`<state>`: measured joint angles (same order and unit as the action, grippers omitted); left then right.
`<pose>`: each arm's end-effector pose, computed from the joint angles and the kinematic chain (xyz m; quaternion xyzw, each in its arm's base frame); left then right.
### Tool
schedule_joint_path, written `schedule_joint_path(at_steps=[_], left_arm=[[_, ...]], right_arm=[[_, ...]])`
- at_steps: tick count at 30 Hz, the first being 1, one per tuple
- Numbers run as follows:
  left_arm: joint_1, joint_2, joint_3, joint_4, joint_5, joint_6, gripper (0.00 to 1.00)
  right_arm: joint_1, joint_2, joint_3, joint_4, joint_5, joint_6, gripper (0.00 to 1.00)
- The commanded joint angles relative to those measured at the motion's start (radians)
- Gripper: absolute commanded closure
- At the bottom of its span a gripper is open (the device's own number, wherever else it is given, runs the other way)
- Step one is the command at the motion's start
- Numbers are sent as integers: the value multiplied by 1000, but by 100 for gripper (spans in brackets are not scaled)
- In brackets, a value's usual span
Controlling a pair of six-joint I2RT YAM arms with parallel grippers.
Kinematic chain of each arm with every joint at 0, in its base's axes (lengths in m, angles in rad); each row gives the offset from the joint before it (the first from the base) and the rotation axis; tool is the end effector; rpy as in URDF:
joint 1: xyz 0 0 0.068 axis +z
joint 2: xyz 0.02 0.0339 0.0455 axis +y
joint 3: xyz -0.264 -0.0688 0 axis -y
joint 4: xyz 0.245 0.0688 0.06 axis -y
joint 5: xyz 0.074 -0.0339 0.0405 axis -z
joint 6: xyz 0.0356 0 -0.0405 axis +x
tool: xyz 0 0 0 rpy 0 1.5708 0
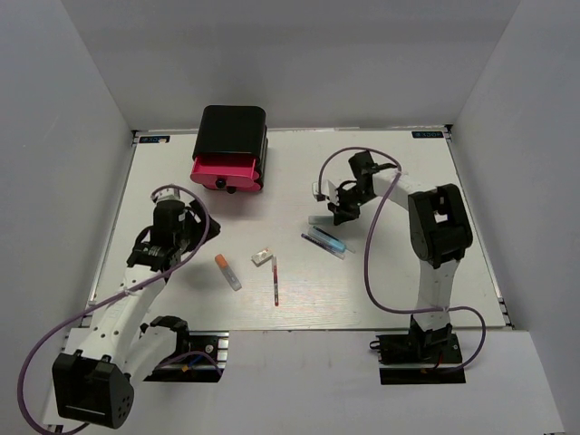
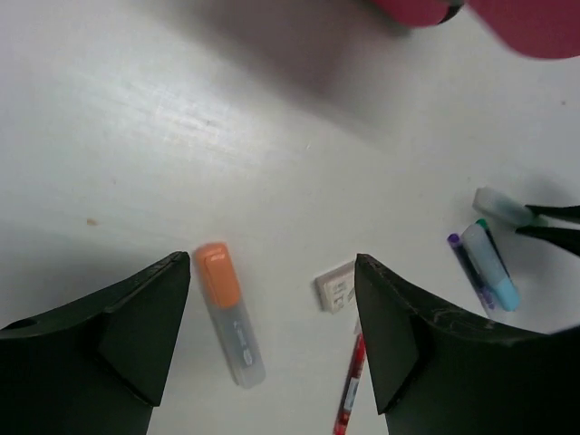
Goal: Sort the stationery into containers
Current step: Pick up the stationery from the center of the board.
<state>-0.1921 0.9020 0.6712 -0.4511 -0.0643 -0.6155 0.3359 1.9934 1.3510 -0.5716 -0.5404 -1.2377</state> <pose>0.1904 -0.0347 0.2540 -0.2031 0.8793 -0.1422 0.4066 0.3687 0.1481 0.1576 -0.7050 0.6362 0.1619 0.2684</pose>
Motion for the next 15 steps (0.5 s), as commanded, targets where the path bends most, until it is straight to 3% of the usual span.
schedule_joint_path(at_steps=[1,4,7,15], left_arm=[[-3,-18,-31,-153,0,-128,17],[-3,-60,-74,-164,0,-177,16],[-3,-94,-114,-164,0,-208,14],[-3,-61,-146,-144,9,-240,11]], right_arm=[[9,65,114,-175,-18,-58,98],[23,21,190,-209,-90,-37,100],[75,-63,270,-136,-141,67,100],[230,-87,493,193,-126,434,100]])
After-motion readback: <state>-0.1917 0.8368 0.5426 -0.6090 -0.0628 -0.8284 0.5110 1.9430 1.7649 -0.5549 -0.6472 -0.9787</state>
